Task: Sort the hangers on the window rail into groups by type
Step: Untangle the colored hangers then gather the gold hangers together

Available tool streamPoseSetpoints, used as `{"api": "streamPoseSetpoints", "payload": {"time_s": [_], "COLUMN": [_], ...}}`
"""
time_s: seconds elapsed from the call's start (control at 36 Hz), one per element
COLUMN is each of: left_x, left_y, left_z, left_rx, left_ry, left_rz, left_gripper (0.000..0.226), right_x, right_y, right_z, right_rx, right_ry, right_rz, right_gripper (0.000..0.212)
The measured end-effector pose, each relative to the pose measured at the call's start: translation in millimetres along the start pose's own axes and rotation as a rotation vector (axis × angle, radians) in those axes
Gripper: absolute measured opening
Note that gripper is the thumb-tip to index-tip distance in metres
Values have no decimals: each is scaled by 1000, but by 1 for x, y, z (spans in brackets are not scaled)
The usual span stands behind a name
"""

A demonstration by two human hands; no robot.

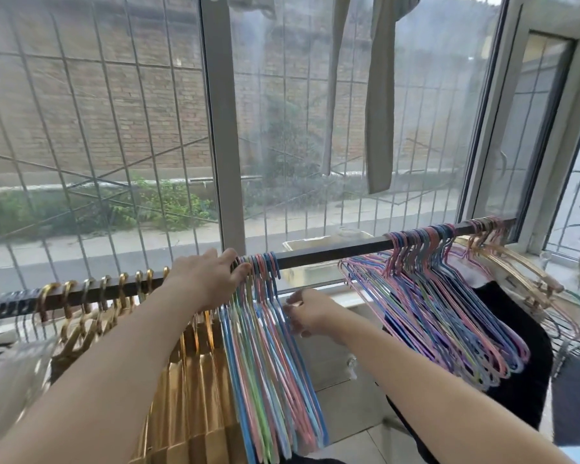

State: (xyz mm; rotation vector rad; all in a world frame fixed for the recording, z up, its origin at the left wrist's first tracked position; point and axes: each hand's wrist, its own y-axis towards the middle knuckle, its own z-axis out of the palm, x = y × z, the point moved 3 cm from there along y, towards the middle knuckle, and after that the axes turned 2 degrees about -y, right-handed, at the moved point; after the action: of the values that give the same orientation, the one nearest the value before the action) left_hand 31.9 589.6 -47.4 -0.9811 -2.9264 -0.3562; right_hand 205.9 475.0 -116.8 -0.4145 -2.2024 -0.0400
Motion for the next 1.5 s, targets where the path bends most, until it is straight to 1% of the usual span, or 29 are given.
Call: {"api": "streamPoseSetpoints", "payload": {"time_s": [0.06, 0.11, 0.33, 0.44, 0.5, 0.58, 0.64, 0.75, 0.86, 0.92, 0.97, 1.06, 1.11, 1.17, 1.22, 1.25, 1.28, 1.31, 1.33, 1.39, 1.5], "left_x": [-1, -1, -1, 1, 3, 4, 4, 2, 2, 2, 1, 2, 3, 5, 4, 4, 3, 3, 1, -2, -7], "left_y": [0, 0, 2, 3, 3, 4, 4, 3, -1, -1, -1, 0, 0, -1, -2, -3, -4, -4, -5, -7, -12], "left_z": [0, 0, -1, 0, 1, 1, 0, -2, -3, -3, -3, -2, -1, -1, -2, -3, -3, -3, -3, -4, -10], "left_rx": [6, 8, 16, 14, 15, 14, 10, 19, 24, 25, 29, 37, 44, 50, 62, 68, 71, 76, 81, 81, 95], "left_ry": [-1, -5, -6, -14, -13, -15, -17, -36, -39, -40, -49, -54, -56, -65, -77, -84, -91, -97, -97, -80, 2], "left_rz": [-2, -2, -16, -11, -11, -12, -12, -12, -18, -19, -22, -33, -43, -52, -64, -69, -76, -83, -89, -88, -96], "left_gripper": [68, 69, 69, 70, 70, 70, 70, 70, 71, 71, 71, 72, 73, 73, 73, 74, 75, 75, 76, 76, 84], "right_x": [-5, -8, -14, -19, -22, -28, -32, -40, -53, -60, -63, -65, -62, -56, -49, -46, -43, -41, -41, -39, -32], "right_y": [0, -1, -8, -13, -16, -24, -32, -57, -87, -104, -120, -135, -139, -139, -138, -136, -135, -133, -130, -121, -89], "right_z": [6, 9, 9, 15, 20, 24, 23, 19, 14, 14, 11, -3, -14, -25, -36, -42, -48, -54, -59, -70, -90], "right_rx": [-11, -37, -102, -47, -39, -97, -133, -154, -175, -188, -238, -386, -443, -451, -421, -407, -401, -393, -394, -426, -513], "right_ry": [57, 53, 67, 79, 82, 44, 42, 141, 345, 493, 608, 735, 819, 884, 940, 968, 986, 982, 963, 892, 677], "right_rz": [12, -1, -18, -10, -18, -35, -42, -40, -47, -47, -57, -102, -156, -203, -255, -283, -314, -334, -349, -369, -317], "right_gripper": [20, 14, 18, 26, 26, 26, 31, 44, 54, 54, 53, 36, 26, 24, 23, 25, 34, 42, 40, 22, 20]}}
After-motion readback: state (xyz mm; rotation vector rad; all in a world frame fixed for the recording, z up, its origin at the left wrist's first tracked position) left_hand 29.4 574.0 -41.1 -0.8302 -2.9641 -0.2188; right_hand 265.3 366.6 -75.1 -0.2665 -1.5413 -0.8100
